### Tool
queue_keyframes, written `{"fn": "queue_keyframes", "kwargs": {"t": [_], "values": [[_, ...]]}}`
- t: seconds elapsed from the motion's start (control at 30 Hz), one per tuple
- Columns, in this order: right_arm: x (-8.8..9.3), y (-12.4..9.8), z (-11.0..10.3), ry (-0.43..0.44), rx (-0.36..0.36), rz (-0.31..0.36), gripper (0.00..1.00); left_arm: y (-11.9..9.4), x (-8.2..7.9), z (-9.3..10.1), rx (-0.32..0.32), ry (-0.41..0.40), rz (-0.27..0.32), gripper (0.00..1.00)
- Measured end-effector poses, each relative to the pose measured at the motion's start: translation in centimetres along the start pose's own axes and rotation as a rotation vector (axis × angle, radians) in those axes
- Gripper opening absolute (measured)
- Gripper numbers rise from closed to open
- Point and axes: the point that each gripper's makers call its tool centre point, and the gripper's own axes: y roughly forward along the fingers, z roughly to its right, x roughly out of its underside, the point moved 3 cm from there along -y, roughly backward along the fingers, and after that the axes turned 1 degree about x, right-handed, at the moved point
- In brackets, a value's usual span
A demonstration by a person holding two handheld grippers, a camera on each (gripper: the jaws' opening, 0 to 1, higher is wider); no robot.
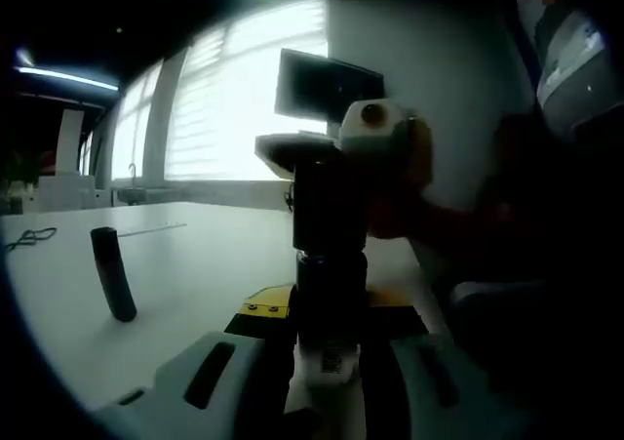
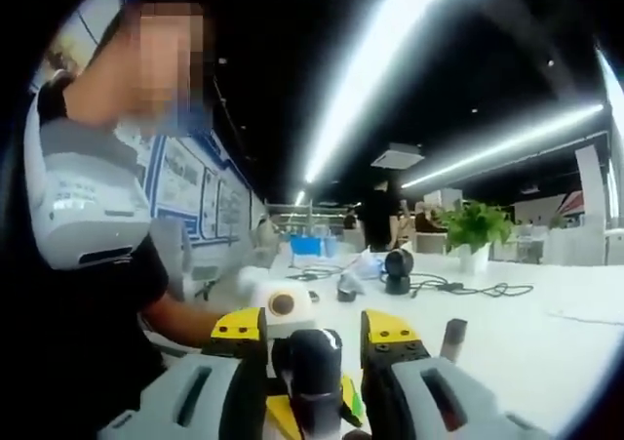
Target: Pick up cosmetic bottle twist off cap place on table pick up cap screw tight cap place on table
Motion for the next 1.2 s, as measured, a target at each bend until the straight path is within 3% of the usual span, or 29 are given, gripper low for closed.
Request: {"fn": "queue_keyframes", "kwargs": {"t": [0.33,0.5,0.73,0.9,1.0,1.1,1.2], "values": [[0.4,-0.3,-0.8,-0.053,0.207,-0.039,0.33,0.0,0.0,0.1,0.000,0.000,-0.001,0.15],[-0.3,-0.6,-1.0,-0.031,0.320,0.010,0.34,0.1,0.0,0.1,-0.002,0.003,-0.001,0.15],[-0.5,-0.7,-1.5,-0.004,0.414,0.036,0.35,0.0,0.0,0.1,-0.003,0.006,-0.002,0.15],[0.4,-0.8,-0.5,-0.024,0.565,-0.001,0.35,0.1,0.0,0.1,-0.003,0.005,-0.003,0.14],[0.9,-0.5,-0.6,0.023,0.588,0.006,0.35,0.0,0.0,0.1,-0.004,0.006,-0.003,0.14],[1.3,-0.1,-0.9,0.015,0.598,-0.002,0.34,0.0,0.0,0.2,-0.004,0.006,-0.003,0.14],[1.6,-0.1,-0.7,-0.022,0.652,-0.021,0.34,0.0,0.0,0.2,-0.004,0.006,-0.003,0.14]]}}
